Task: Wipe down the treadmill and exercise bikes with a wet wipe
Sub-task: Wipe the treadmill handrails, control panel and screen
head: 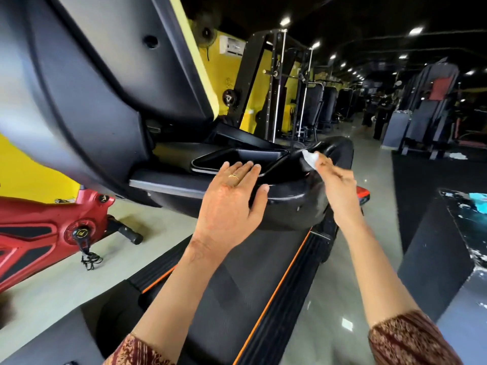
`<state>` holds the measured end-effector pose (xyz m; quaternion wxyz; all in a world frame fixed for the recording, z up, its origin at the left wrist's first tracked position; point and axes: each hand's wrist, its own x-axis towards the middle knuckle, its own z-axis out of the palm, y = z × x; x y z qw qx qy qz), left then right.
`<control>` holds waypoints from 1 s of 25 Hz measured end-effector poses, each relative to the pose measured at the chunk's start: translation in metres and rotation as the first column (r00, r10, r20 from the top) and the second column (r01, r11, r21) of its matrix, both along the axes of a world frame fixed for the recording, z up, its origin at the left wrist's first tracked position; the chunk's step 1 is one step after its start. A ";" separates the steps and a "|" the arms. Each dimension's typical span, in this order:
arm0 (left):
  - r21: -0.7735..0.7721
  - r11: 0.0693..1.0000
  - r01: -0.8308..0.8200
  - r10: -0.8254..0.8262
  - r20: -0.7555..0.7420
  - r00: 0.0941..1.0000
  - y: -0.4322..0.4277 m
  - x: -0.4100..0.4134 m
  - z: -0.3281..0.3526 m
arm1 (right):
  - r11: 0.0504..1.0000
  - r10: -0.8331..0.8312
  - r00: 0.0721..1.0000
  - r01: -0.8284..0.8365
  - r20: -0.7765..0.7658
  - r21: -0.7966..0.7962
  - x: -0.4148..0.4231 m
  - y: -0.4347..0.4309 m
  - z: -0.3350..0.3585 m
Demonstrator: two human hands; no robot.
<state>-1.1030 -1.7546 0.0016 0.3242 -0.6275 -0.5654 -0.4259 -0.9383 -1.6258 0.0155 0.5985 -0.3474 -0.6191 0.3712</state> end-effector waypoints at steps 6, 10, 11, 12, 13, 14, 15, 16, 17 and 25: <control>0.062 0.998 -0.021 0.011 0.158 0.987 0.002 0.014 -0.008 | 0.861 0.035 0.999 -0.030 -0.002 0.509 -0.039 -0.063 -0.063; 0.034 0.999 -0.041 0.034 0.188 0.982 0.000 0.017 -0.008 | 0.993 0.079 0.961 -0.053 -0.267 0.103 -0.018 0.009 -0.038; 0.041 0.997 -0.059 0.050 0.206 0.977 0.000 0.020 -0.009 | 0.995 0.092 0.952 -0.076 -0.292 0.067 -0.017 0.009 -0.035; 0.054 0.996 -0.077 0.063 0.219 0.974 0.002 0.023 -0.010 | 0.990 0.121 0.947 -0.095 -0.297 0.101 -0.020 -0.003 -0.037; 0.069 0.994 -0.090 0.072 0.230 0.971 0.004 0.025 -0.011 | 0.975 0.141 0.954 -0.087 -0.264 0.204 -0.026 -0.022 -0.042; 0.079 0.992 -0.098 0.076 0.240 0.968 0.005 0.027 -0.012 | 0.941 0.155 0.965 -0.079 -0.211 0.330 -0.032 -0.045 -0.050; 0.082 0.992 -0.100 0.077 0.248 0.966 0.005 0.028 -0.012 | 0.893 0.170 0.972 -0.082 -0.164 0.442 -0.035 -0.062 -0.058; 0.086 0.991 -0.099 0.074 0.254 0.964 0.005 0.028 -0.012 | 0.857 0.168 0.977 -0.081 -0.127 0.508 -0.034 -0.064 -0.065; 0.093 0.991 -0.098 0.072 0.256 0.964 0.004 0.028 -0.012 | 0.859 0.174 0.976 -0.085 -0.131 0.505 -0.031 -0.053 -0.066; 0.162 0.980 -0.118 0.070 0.275 0.959 0.009 0.030 -0.013 | 0.951 0.180 0.980 -0.151 -0.084 0.271 -0.021 -0.034 -0.035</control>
